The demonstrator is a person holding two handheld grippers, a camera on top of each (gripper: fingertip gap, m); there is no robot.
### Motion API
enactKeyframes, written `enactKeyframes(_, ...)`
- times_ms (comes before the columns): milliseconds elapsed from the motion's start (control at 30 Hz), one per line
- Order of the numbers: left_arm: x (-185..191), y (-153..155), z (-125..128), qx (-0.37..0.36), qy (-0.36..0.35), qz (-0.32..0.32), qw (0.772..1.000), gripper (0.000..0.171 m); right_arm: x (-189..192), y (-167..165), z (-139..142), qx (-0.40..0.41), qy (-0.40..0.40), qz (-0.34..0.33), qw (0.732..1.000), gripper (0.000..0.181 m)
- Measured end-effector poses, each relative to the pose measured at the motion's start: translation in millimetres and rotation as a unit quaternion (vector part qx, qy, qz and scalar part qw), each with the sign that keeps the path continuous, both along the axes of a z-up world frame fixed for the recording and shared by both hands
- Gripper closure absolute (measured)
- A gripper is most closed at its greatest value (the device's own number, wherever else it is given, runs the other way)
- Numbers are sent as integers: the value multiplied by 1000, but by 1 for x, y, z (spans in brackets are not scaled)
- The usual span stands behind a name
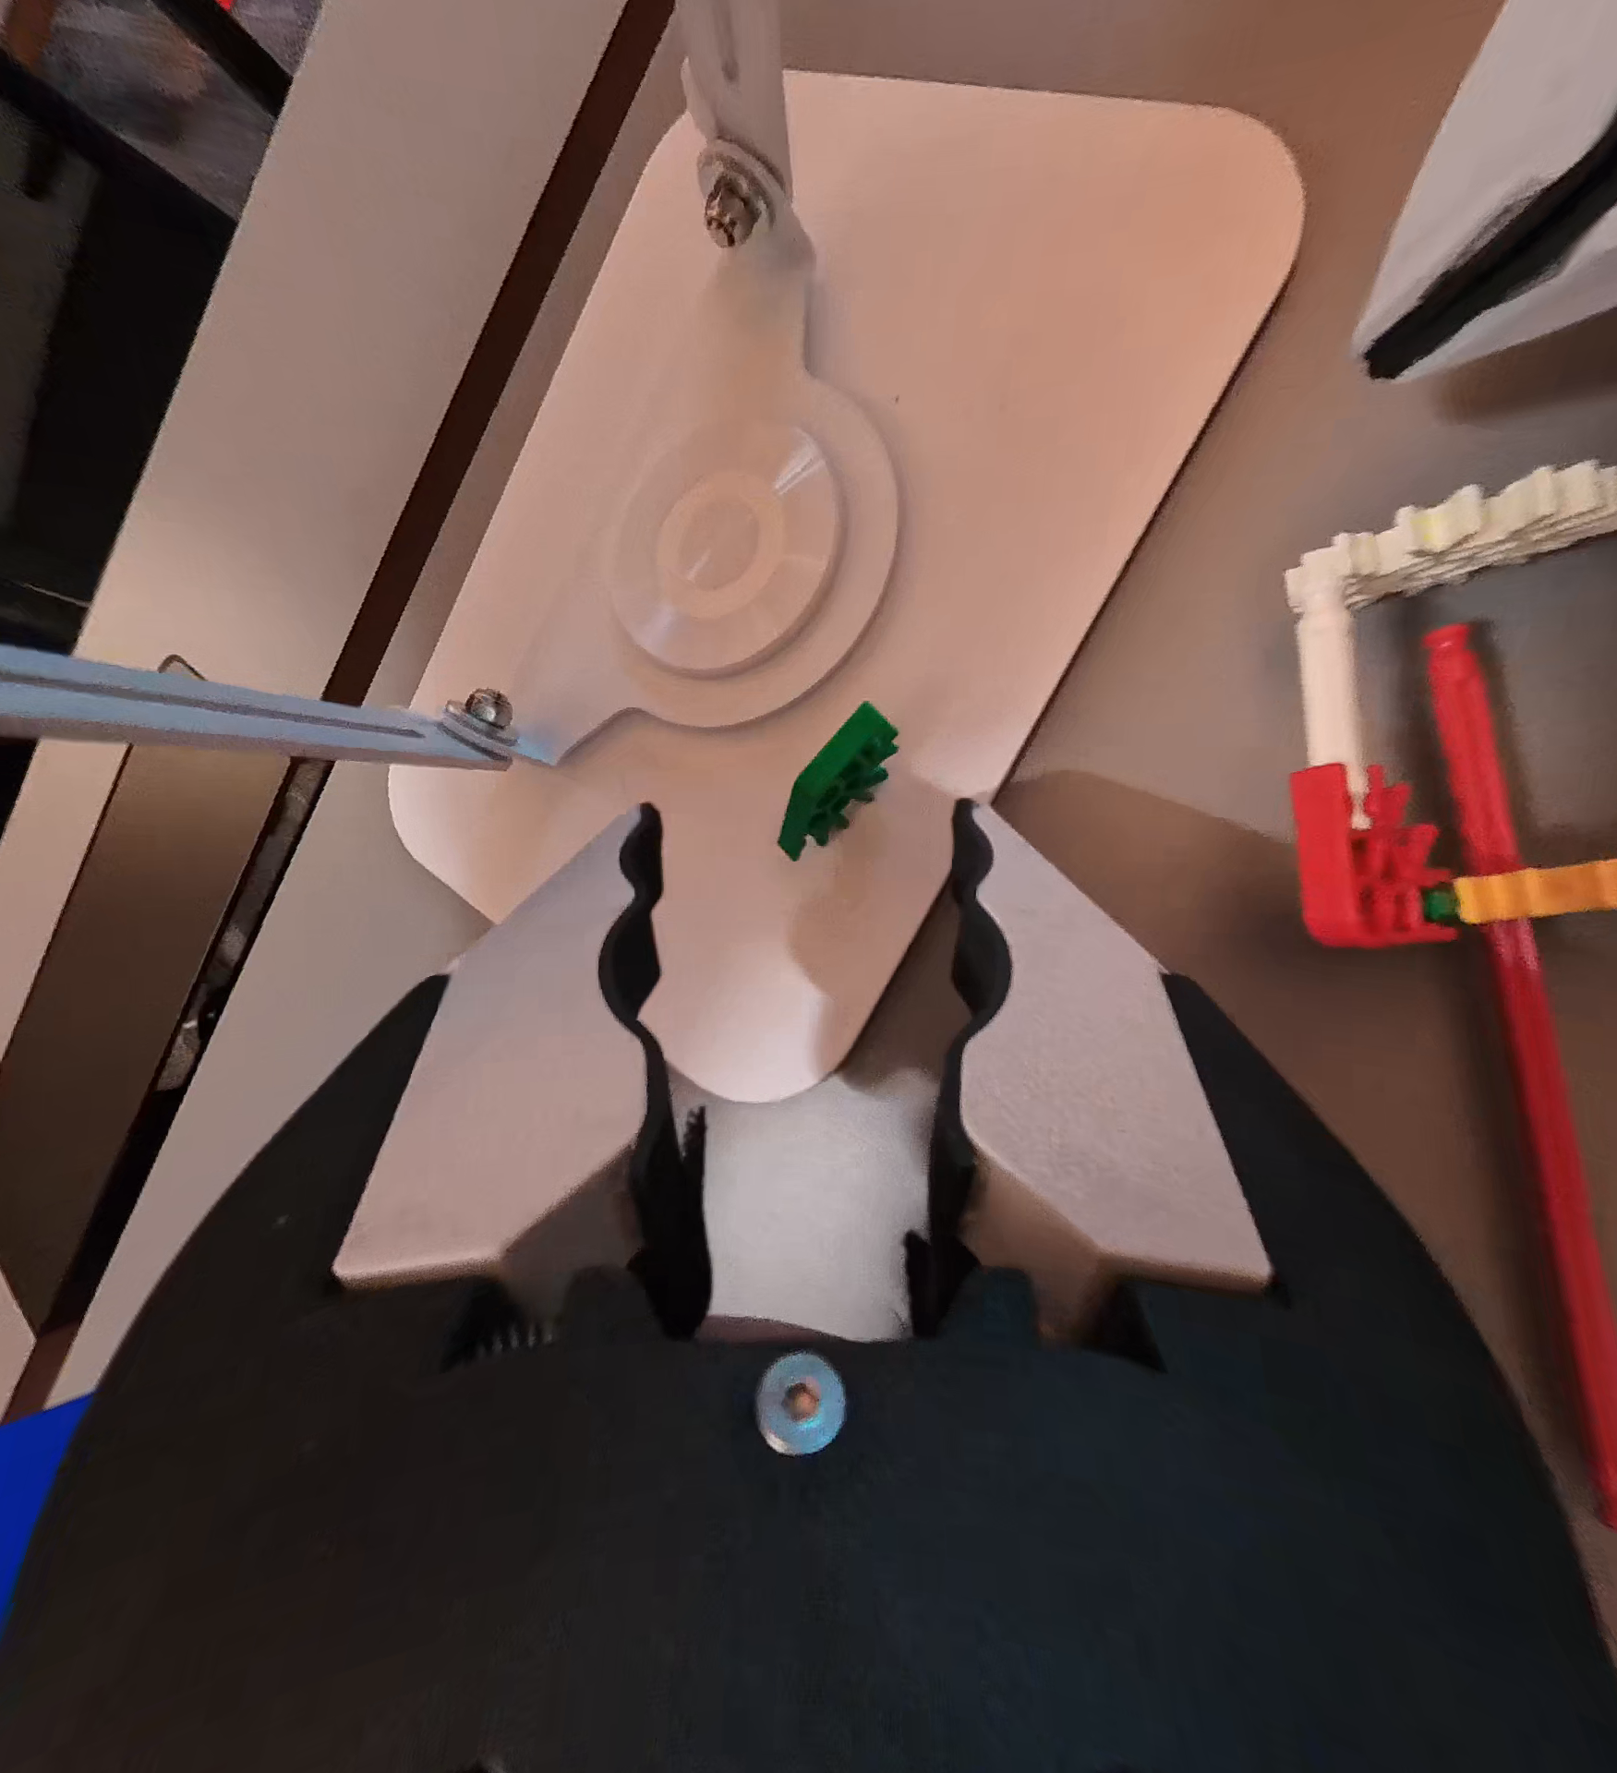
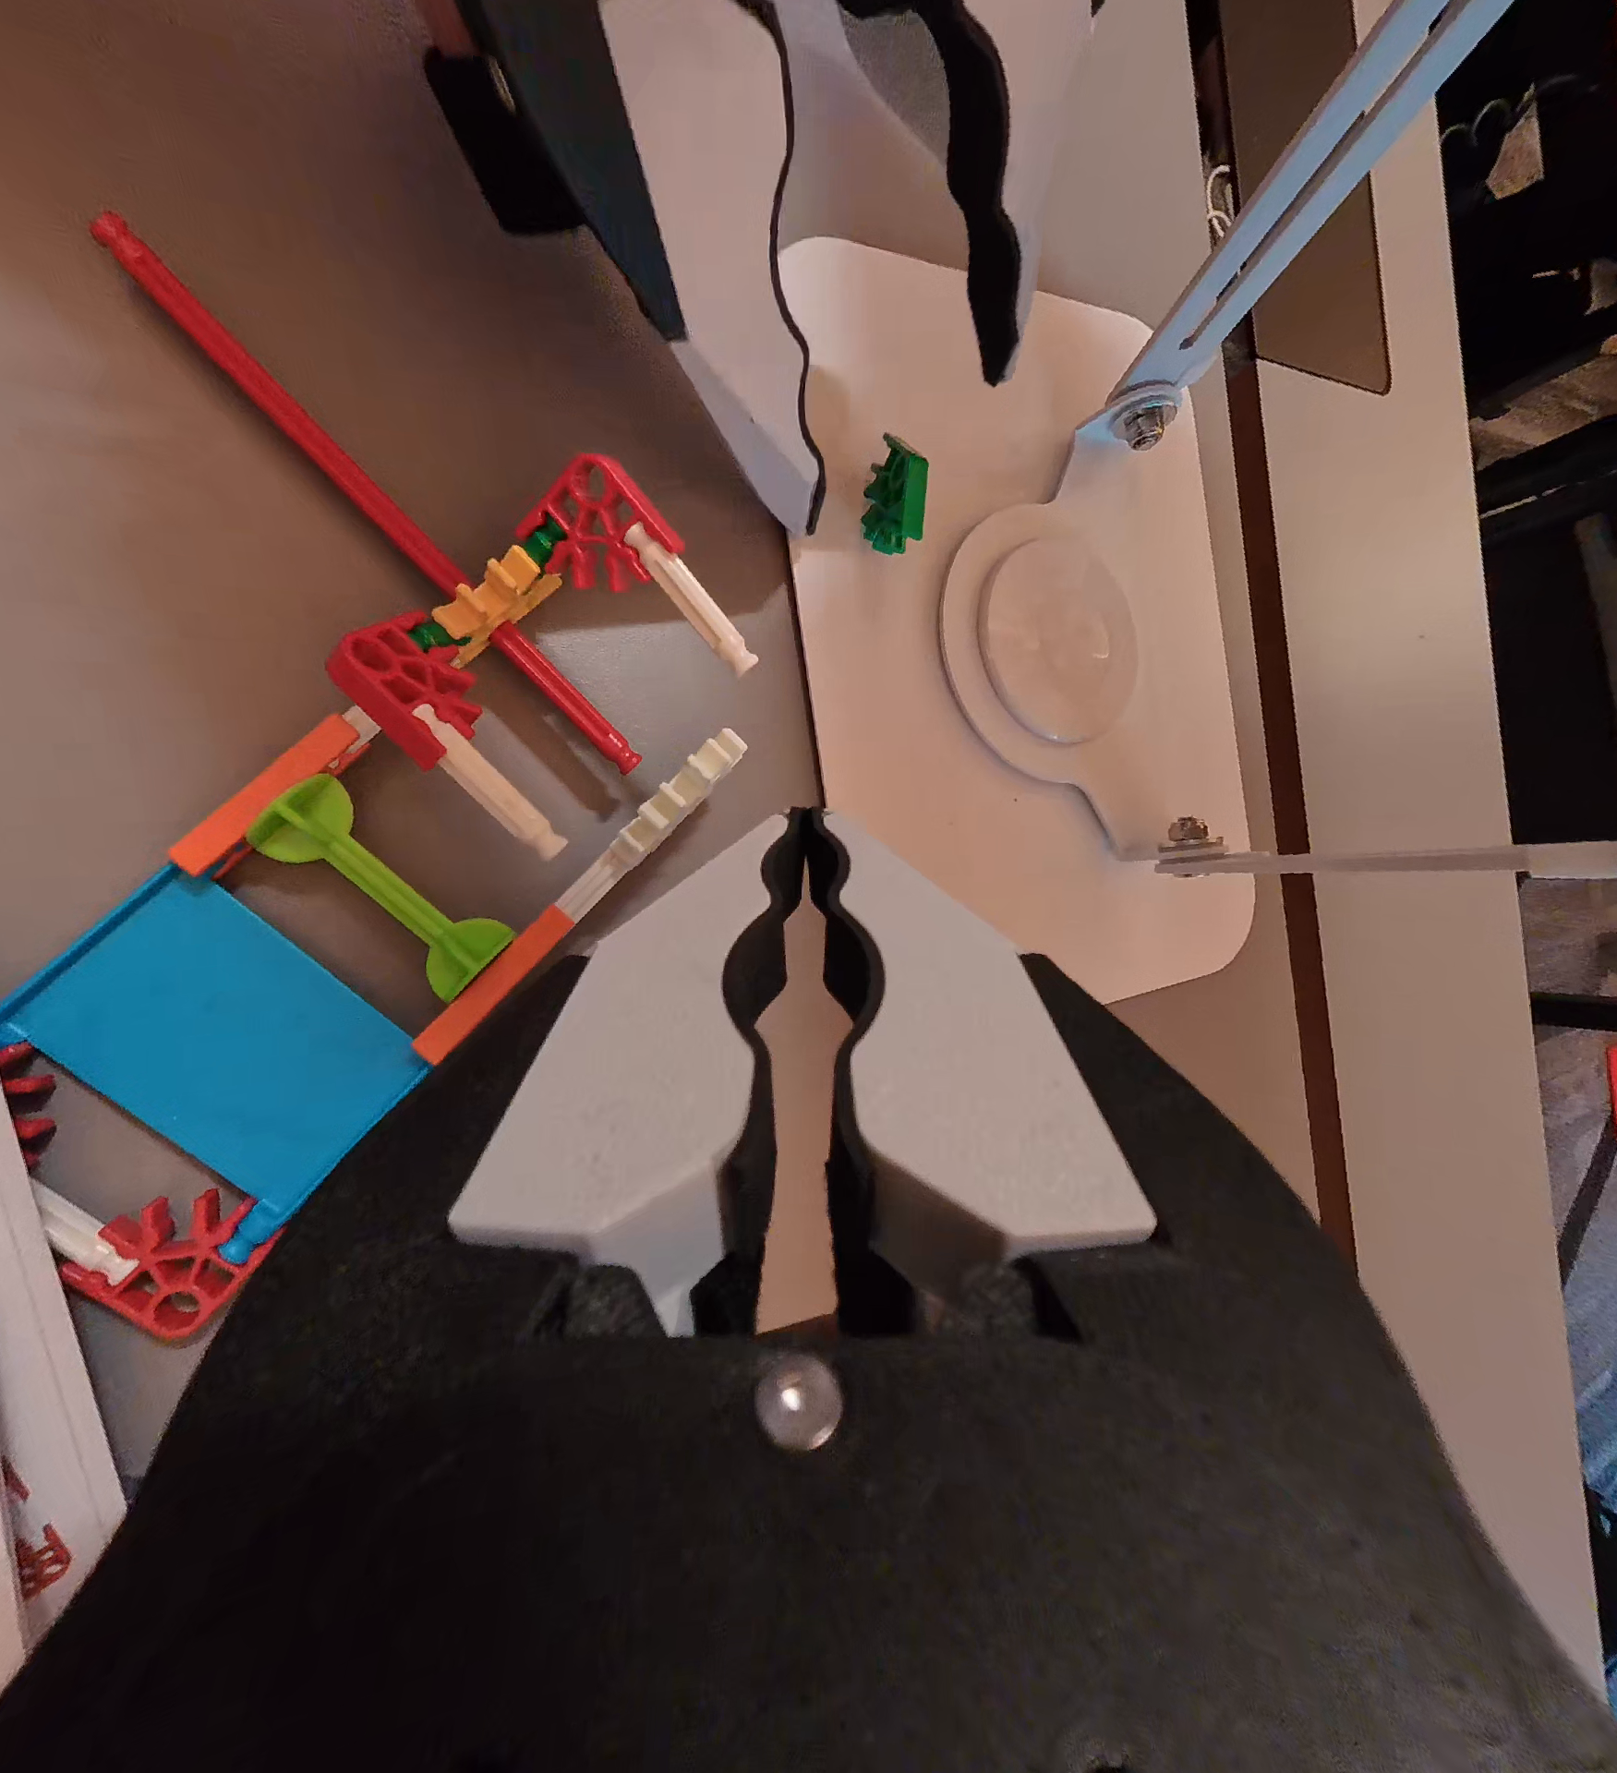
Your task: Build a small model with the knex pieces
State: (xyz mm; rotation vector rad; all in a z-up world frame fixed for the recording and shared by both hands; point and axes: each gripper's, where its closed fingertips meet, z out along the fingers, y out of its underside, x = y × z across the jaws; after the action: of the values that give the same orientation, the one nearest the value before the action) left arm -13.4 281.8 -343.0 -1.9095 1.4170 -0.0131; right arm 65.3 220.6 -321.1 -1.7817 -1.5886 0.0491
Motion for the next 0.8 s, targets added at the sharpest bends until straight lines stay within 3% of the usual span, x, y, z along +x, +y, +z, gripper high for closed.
enactKeyframes(133, 7, 4, -3, -5, -28, -8, 1000, 118, 0, 0, -1, -1, 0, 1, 1000, 181)
enactKeyframes(367, 10, 4, -12, -12, -42, -14, 999, 167, -3, -2, -2, -2, 3, 6, 1000, 181)
enactKeyframes(667, 20, -7, -10, -34, -63, -37, 997, 168, -3, 0, 1, -4, 17, 4, 1000, 181)
enactKeyframes(800, 27, -14, 7, -31, -83, -48, 995, 168, -6, 1, 9, -1, 43, 0, 999, 181)
